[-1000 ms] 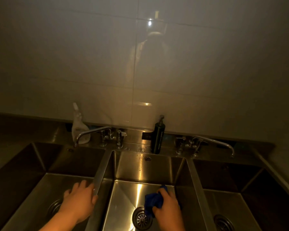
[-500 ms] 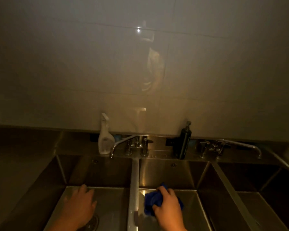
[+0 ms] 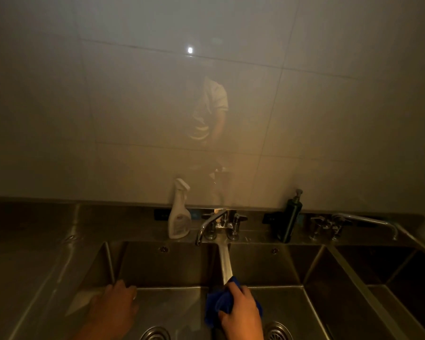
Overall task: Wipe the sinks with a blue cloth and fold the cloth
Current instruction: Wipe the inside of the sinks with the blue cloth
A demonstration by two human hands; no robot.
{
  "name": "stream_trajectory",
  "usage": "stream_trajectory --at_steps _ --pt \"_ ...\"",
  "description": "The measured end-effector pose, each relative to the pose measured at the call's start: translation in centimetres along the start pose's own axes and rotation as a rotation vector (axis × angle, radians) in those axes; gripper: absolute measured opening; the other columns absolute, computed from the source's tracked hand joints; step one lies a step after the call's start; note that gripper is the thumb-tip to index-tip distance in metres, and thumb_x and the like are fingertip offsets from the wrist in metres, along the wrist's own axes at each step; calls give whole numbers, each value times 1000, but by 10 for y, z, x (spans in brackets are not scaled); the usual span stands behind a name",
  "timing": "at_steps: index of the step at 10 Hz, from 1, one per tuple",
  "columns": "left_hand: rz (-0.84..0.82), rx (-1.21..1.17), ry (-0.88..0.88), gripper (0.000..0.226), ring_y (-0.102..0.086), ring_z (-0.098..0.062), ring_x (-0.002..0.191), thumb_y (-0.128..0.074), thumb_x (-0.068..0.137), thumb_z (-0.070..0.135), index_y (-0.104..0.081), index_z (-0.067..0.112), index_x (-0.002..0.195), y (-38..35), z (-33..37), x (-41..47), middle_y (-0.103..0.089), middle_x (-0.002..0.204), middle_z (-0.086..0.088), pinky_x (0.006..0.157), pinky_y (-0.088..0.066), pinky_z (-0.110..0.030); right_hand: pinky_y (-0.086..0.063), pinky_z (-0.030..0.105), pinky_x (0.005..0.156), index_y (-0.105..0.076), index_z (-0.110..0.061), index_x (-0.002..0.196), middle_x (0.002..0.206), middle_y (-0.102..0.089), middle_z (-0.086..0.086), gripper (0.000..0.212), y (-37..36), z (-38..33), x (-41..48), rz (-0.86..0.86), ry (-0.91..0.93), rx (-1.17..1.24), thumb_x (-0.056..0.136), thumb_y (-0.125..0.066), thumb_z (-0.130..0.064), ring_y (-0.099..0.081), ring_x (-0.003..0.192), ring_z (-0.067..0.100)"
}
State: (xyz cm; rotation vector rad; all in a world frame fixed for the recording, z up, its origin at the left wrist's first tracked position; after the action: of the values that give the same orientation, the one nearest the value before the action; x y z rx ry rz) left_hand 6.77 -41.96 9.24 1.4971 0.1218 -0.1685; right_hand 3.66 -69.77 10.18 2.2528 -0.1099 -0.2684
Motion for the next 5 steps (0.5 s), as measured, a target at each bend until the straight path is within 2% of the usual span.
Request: stream_trajectory --at_steps 1,2,3,4,5 --pt "27 -52 -21 20 -48 -15 117 -43 92 43 -50 44 110 -6 -14 7 -45 125 3 95 -42 -32 -36 28 105 -49 -34 121 129 -43 -2 48 -11 -10 7 -19 13 26 76 -65 -24 -45 123 20" --pt "65 -104 -17 11 -49 -14 116 -48 87 46 -49 43 98 -17 -35 14 -46 121 6 97 -42 -31 -36 27 105 -49 -34 123 130 -43 -1 50 -27 -21 13 -43 22 30 76 -64 -26 -46 123 20" --pt "79 -87 -22 23 -51 -13 113 -50 87 40 -55 35 109 -37 -64 33 -50 121 6 97 -43 -29 -37 25 103 -49 -33 122 129 -42 1 50 -48 -37 17 -69 30 23 74 -63 -27 -47 121 22" --pt "66 -115 5 26 -53 -13 108 -51 86 40 -57 31 110 -44 -93 52 -53 119 7 93 -45 -28 -37 29 105 -50 -32 120 127 -42 1 49 -71 -57 24 -78 16 41 73 -62 -26 -47 121 22" --pt "88 -194 -48 19 -55 -12 107 -53 88 38 -57 32 105 -29 -127 55 -54 118 5 94 -45 -27 -38 30 105 -52 -31 120 126 -44 1 49 -100 -84 28 -65 -2 60 74 -62 -21 -48 120 21"
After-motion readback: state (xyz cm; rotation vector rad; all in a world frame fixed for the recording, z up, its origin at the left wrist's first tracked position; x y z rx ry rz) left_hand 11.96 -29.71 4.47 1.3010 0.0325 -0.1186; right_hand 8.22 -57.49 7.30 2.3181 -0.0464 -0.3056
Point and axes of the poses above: each hand's wrist, its own x-axis towards the middle knuckle, its own y-axis out of the back of the hand, z = x × y, the point moved 6 cm from there along x, towards the middle knuckle
